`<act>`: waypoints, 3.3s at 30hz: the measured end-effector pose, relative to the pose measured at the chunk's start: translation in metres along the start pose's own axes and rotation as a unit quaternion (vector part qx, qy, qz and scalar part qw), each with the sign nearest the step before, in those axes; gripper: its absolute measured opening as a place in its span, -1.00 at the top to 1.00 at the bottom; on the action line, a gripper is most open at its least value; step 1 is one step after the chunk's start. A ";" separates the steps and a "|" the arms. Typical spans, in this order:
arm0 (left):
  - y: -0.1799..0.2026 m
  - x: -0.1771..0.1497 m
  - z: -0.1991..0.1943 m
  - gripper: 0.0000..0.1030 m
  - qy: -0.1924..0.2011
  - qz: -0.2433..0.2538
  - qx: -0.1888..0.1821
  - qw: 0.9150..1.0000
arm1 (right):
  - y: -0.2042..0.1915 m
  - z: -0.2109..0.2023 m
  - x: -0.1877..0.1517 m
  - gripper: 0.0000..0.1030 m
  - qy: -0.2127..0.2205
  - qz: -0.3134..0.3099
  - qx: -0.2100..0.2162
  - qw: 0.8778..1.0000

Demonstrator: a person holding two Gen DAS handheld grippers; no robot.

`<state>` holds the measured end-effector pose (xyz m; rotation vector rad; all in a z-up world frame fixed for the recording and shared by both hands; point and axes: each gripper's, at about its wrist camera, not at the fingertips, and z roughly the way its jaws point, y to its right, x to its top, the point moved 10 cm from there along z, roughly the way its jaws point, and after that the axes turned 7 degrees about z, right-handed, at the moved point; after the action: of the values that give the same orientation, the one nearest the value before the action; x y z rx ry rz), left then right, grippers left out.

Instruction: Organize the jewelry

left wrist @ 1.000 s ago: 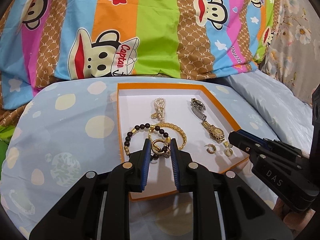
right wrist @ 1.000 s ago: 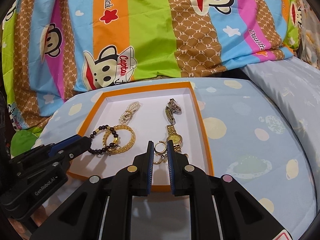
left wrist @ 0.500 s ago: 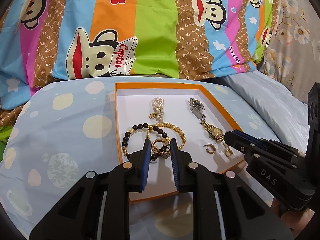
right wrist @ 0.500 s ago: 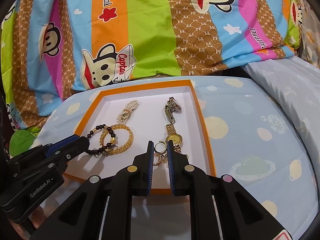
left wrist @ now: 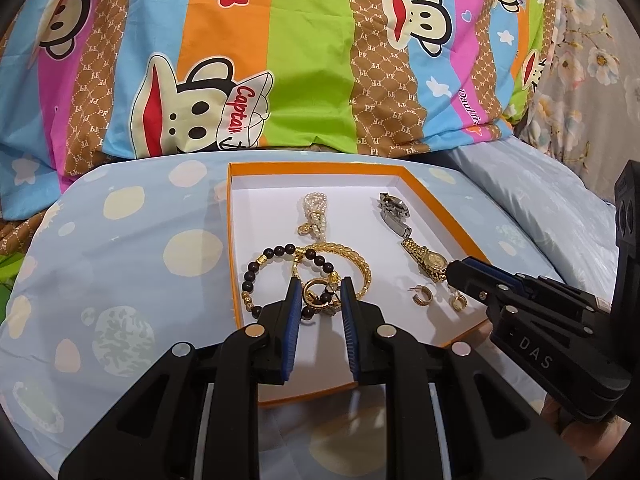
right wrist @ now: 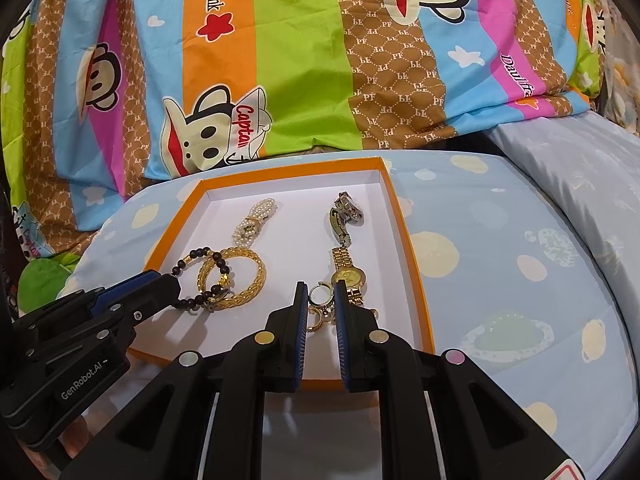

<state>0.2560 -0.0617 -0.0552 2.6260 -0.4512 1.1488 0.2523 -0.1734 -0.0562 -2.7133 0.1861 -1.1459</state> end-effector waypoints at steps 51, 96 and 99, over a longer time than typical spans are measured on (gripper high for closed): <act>-0.002 0.000 -0.002 0.57 -0.001 0.001 0.009 1.000 | 0.001 0.002 -0.001 0.73 0.005 0.003 0.002 1.000; 0.017 -0.051 -0.084 -0.15 0.042 0.020 0.102 0.994 | -0.003 -0.087 -0.070 -0.13 0.063 -0.001 -0.033 0.997; 0.013 -0.054 -0.082 -0.16 0.034 0.010 0.105 0.994 | -0.001 -0.087 -0.070 -0.26 0.063 0.003 -0.034 0.997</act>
<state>0.1616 -0.0359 -0.0397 2.7536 -0.3625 1.3547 0.1410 -0.1701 -0.0449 -2.6977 0.2558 -1.3336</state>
